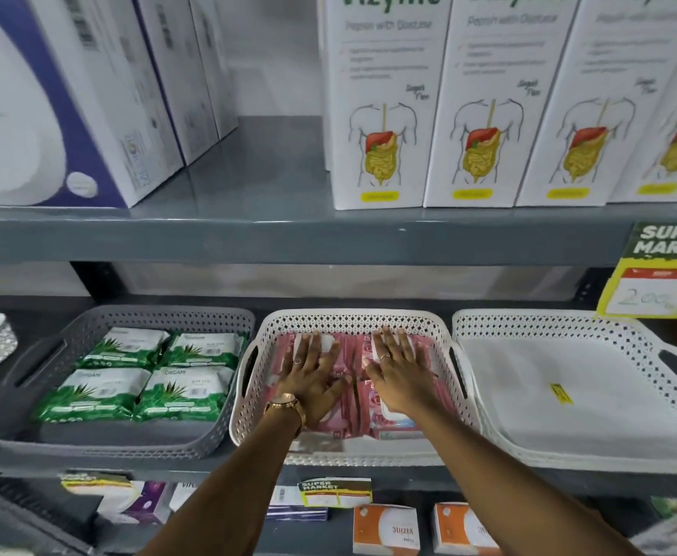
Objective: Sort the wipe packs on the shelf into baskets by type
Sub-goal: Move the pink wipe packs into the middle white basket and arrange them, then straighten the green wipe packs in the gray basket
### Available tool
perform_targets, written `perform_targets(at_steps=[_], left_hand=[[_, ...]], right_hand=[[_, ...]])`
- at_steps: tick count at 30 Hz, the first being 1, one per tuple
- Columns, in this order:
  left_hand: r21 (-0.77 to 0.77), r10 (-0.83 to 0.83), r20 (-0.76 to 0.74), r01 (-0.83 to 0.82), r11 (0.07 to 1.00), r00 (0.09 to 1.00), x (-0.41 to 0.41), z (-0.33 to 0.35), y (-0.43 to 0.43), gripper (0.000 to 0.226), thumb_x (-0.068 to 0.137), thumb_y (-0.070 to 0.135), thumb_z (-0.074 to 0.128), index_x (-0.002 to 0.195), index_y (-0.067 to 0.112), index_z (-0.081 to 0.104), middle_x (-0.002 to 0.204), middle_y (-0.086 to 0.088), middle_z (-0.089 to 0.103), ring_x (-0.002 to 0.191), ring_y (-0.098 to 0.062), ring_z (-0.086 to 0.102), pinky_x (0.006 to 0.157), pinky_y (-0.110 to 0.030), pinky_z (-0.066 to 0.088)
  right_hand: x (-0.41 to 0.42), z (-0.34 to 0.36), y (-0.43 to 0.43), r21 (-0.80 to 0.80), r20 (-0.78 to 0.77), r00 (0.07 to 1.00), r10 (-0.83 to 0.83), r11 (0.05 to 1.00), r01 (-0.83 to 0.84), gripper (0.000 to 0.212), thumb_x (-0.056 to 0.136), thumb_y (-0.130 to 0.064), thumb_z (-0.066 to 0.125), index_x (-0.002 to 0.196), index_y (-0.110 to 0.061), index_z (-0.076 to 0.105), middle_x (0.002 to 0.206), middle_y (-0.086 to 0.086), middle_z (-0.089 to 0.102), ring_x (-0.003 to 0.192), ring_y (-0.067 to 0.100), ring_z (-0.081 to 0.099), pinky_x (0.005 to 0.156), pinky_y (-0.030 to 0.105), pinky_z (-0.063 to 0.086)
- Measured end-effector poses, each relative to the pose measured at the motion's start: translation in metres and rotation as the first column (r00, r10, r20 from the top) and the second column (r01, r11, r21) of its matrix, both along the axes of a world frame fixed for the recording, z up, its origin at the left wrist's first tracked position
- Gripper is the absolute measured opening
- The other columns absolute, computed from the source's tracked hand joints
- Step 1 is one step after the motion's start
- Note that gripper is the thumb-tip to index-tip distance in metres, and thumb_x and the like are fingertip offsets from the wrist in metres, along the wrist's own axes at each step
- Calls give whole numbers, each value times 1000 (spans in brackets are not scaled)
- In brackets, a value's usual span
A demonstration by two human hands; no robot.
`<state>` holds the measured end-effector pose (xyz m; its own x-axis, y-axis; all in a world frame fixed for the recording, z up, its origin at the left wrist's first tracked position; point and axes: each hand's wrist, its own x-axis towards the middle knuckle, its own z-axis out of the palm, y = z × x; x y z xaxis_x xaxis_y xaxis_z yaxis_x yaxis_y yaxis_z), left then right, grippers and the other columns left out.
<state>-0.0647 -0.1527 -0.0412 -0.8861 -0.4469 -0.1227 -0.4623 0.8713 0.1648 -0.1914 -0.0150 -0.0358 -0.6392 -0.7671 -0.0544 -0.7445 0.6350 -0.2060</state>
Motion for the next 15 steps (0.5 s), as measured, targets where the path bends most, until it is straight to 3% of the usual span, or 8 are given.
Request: perform_targets(at_steps=[2,4,6,8,10,13,15], left_hand=[[46,-16,20,16,999,1000,0,5,1,67,93,64,14,147,36,-15,150,0,-32,139,-20,-30,116,-48,-17],[150,-39,21,36,988,999,4,17,-1,69,94,64,17,148,34,-13,151,2,-31,140,-19,-27,112,-45,-20],[212,-67,-55,77,974,996,15,34,-9,72,92,64,18,149,31,-10,153,2,-28,142,-18,-24,108,-39,-23],[140,-90,-157,112,984,984,39,50,-27,73,88,63,12,150,30,-8,153,5,-25,144,-16,-21,110,-37,-23],[-16,-115,-188,114,993,975,73,61,-50,70,89,59,9,150,28,-6,154,6,-21,144,-17,-20,116,-39,-18],[-136,-70,-162,48,990,984,131,68,-93,68,90,54,6,151,26,0,157,1,-13,146,-23,-14,117,-42,-11],[-81,50,-113,-60,995,992,170,67,-125,69,87,53,11,151,28,3,160,-3,-10,147,-29,-10,118,-46,-4]], right_hand=[[-2,4,3,24,22,1000,1,1000,-2,69,92,-59,0,149,-21,-10,160,2,-16,146,25,-19,119,50,-10],[1,10,3,-24,42,999,5,1000,-4,97,70,-75,-23,150,-22,-11,159,3,-18,146,27,-20,119,51,-12],[13,22,-4,-130,82,995,-55,989,66,111,59,-81,-25,150,-19,-11,157,1,-19,146,29,-18,116,48,-14],[42,37,-22,-279,123,988,-93,952,125,87,84,-70,2,151,-15,1,159,0,-6,148,30,-6,118,48,-7],[77,49,-45,-458,138,987,-80,878,136,59,98,-38,36,149,-10,22,159,5,19,148,30,13,121,47,13],[134,66,-85,-576,185,981,54,815,63,46,95,-19,50,140,-11,42,147,8,44,137,24,40,114,27,28],[170,68,-115,-559,172,970,171,828,-47,44,94,-19,52,138,-16,46,145,7,47,135,22,43,115,33,32]])
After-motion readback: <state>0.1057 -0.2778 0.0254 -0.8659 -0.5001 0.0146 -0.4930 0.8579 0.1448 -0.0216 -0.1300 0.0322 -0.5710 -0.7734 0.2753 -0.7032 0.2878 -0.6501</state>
